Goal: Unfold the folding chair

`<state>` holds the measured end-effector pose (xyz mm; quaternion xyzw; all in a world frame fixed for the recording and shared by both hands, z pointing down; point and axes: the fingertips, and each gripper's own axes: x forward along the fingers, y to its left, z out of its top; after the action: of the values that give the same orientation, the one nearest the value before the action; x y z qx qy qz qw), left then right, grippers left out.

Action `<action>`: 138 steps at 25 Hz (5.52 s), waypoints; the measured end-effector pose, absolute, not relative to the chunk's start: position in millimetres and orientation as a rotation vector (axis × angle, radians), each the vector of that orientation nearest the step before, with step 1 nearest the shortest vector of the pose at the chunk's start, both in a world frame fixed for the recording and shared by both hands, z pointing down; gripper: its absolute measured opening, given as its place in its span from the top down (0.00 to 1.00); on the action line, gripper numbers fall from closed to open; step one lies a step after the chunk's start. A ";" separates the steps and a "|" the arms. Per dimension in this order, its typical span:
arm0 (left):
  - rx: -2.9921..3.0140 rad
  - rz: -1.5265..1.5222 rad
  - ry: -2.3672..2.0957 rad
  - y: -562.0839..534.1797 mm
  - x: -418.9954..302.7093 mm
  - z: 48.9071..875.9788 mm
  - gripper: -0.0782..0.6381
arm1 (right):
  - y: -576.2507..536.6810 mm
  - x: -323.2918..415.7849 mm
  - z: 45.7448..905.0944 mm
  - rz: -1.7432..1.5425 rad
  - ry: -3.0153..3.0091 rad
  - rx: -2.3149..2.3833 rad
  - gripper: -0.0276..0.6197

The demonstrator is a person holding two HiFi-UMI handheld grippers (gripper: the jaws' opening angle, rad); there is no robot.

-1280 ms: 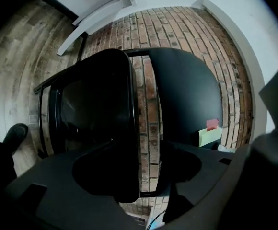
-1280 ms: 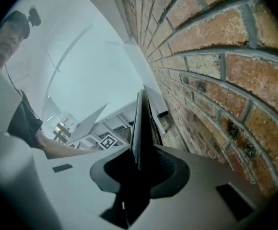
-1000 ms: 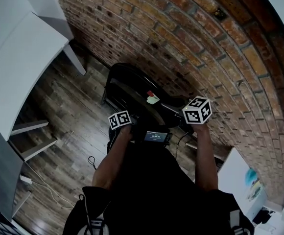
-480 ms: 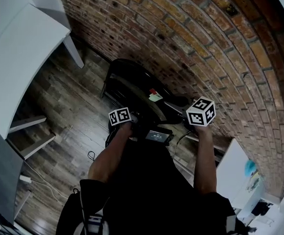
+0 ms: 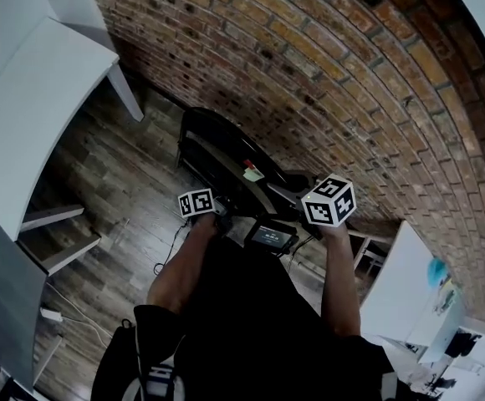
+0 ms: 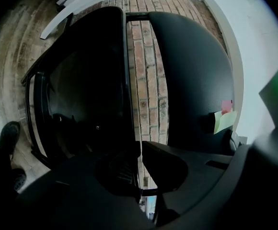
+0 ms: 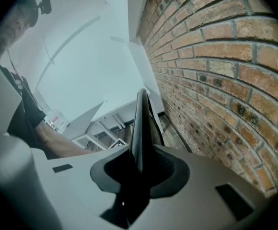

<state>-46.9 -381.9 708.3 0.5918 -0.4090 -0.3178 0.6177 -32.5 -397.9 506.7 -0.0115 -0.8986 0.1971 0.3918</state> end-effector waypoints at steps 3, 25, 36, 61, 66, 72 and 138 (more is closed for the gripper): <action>1.397 -0.698 -0.918 -365.5 -35.5 708.1 0.83 | -380.0 -18.3 505.1 0.561 -2.289 0.056 0.82; 1.346 -0.626 -0.797 -221.4 12.1 712.3 0.83 | -220.1 24.6 503.8 0.607 -2.284 0.237 0.81; 1.453 -0.424 -0.589 -172.1 -15.0 712.5 0.83 | -162.6 -1.9 503.2 0.744 -2.270 0.540 0.81; 1.589 0.046 -0.347 -77.5 79.4 717.5 0.83 | -66.4 104.8 510.0 1.198 -2.172 1.158 0.79; 1.604 0.094 -0.340 -68.4 93.6 717.3 0.83 | -55.4 118.5 511.3 1.242 -2.167 1.219 0.78; 1.636 0.157 -0.283 -63.6 98.5 716.6 0.82 | -45.3 120.4 508.9 1.272 -2.150 1.352 0.78; 1.741 0.092 -0.329 10.8 55.9 721.9 0.76 | -37.3 107.0 509.7 1.278 -2.203 1.509 0.75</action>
<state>55.9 10.8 721.9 0.7608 -0.1437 0.0403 0.6316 107.0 -37.3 509.7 0.5077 -0.7411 0.4299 0.0902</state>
